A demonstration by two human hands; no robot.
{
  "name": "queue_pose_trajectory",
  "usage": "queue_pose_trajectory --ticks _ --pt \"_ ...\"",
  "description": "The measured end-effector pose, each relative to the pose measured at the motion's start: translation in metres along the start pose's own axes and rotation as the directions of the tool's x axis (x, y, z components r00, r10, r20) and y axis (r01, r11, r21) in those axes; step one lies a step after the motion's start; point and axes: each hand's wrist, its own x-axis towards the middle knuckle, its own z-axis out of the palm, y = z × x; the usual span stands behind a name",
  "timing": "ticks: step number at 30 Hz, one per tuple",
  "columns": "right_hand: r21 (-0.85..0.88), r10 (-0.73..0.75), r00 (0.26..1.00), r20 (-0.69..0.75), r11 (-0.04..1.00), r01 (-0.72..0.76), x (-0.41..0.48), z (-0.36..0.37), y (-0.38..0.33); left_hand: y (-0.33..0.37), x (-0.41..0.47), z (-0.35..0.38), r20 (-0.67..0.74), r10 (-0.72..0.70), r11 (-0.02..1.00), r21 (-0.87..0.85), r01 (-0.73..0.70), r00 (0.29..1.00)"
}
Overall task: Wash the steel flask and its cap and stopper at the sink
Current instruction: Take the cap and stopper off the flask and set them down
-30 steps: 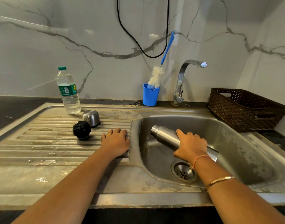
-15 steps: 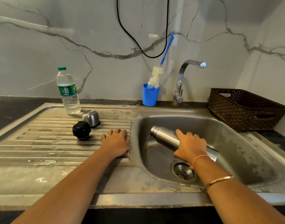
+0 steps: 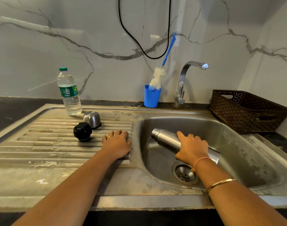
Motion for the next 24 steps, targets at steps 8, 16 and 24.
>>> queue_pose_trajectory --ticks 8,16,24 --pt "-0.005 0.000 1.000 0.011 1.000 0.000 -0.0005 0.0002 0.0004 -0.0012 -0.0001 0.0006 0.000 0.006 1.000 -0.001 -0.006 1.000" --pt "-0.025 -0.007 0.999 0.034 1.000 0.008 -0.0005 -0.0014 -0.0003 -0.0022 0.0012 0.0018 -0.012 0.004 1.000 0.007 -0.004 1.000" --pt "-0.042 -0.010 0.999 0.035 0.999 0.012 -0.0018 -0.0032 -0.0023 -0.0022 0.0018 0.0021 -0.012 0.006 1.000 0.002 -0.006 1.000"
